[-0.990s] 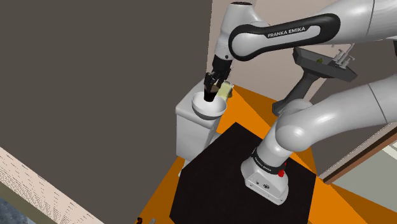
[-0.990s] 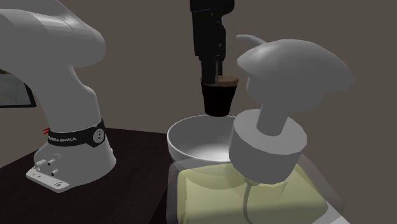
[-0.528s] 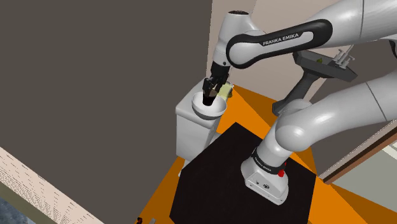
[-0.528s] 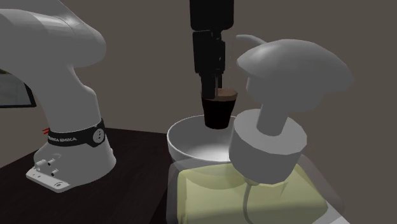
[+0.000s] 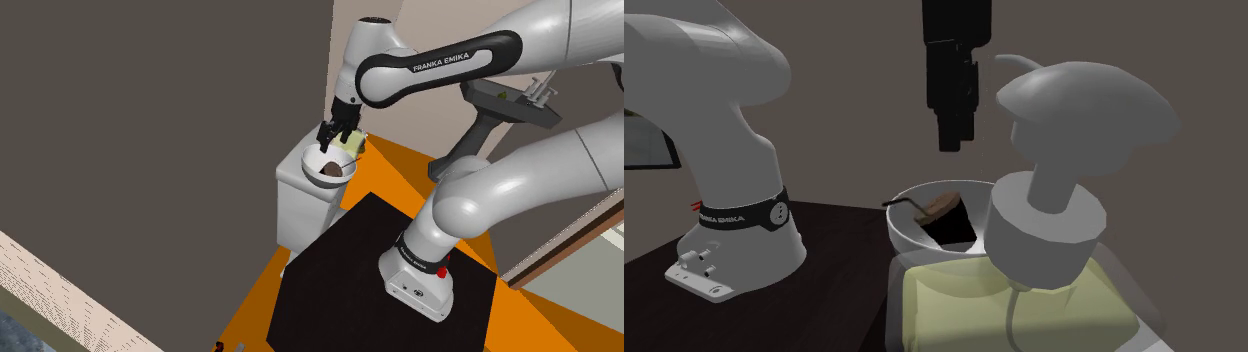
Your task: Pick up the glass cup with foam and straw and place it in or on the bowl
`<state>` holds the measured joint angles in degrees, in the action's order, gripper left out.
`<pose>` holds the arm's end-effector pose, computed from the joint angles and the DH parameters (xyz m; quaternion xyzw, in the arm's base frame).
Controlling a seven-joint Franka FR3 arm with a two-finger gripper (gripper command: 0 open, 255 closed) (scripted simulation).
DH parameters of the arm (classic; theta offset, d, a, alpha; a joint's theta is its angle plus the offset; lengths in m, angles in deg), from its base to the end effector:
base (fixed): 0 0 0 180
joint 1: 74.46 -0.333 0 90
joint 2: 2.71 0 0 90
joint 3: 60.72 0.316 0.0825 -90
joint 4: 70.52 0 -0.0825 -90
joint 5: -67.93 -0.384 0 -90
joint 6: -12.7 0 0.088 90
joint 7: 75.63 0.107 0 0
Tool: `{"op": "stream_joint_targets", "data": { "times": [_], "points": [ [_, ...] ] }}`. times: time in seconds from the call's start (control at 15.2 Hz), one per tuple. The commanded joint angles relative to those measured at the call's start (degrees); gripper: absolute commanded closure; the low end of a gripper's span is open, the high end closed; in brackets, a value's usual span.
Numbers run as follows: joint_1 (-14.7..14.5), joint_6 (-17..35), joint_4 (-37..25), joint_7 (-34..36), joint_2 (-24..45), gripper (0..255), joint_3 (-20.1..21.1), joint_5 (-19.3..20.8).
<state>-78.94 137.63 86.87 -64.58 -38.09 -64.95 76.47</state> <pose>0.3474 -0.0023 0.4020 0.9977 -0.0468 0.0298 0.0379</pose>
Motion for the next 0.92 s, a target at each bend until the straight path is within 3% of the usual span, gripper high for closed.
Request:
{"op": "stream_joint_targets", "data": {
  "times": [0.0,0.07,0.33,0.86],
  "points": [
    [0.0,0.0,0.0,0.0,0.0,0,0.0,0.0],
    [0.0,0.0,0.0,0.0,0.0,0,0.0,0.0],
    [-0.51,-8.73,-5.13,-0.28,-3.57,0,0.75,-0.96],
    [-0.51,-8.73,-5.13,-0.28,-3.57,0,0.75,-0.96]
  ]
}}
